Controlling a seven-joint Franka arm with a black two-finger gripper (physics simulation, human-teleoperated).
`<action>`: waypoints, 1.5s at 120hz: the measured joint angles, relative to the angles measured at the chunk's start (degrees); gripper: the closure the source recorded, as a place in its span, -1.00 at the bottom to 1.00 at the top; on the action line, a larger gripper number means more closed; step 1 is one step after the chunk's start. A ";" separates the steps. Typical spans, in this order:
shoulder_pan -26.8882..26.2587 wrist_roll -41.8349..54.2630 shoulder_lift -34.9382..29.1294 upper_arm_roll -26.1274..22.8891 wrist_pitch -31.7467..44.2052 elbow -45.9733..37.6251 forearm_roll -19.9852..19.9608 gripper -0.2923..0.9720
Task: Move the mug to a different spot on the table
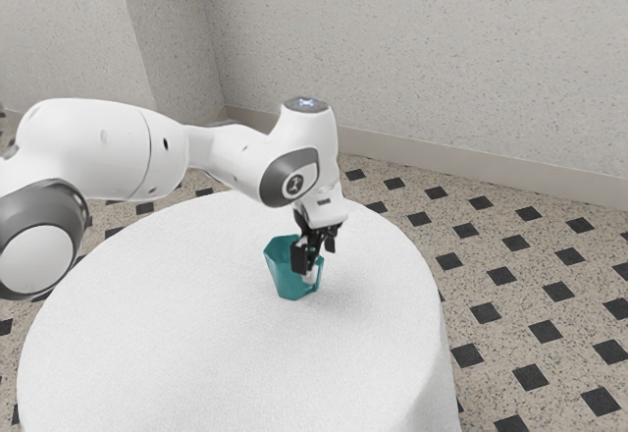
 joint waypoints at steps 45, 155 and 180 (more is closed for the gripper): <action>0.00 -0.53 0.27 0.03 0.17 0.21 0.49 -0.28; -0.92 -1.28 -0.32 0.42 1.99 0.10 2.16 0.60; -2.77 -1.58 -0.44 3.30 1.82 0.01 3.70 0.62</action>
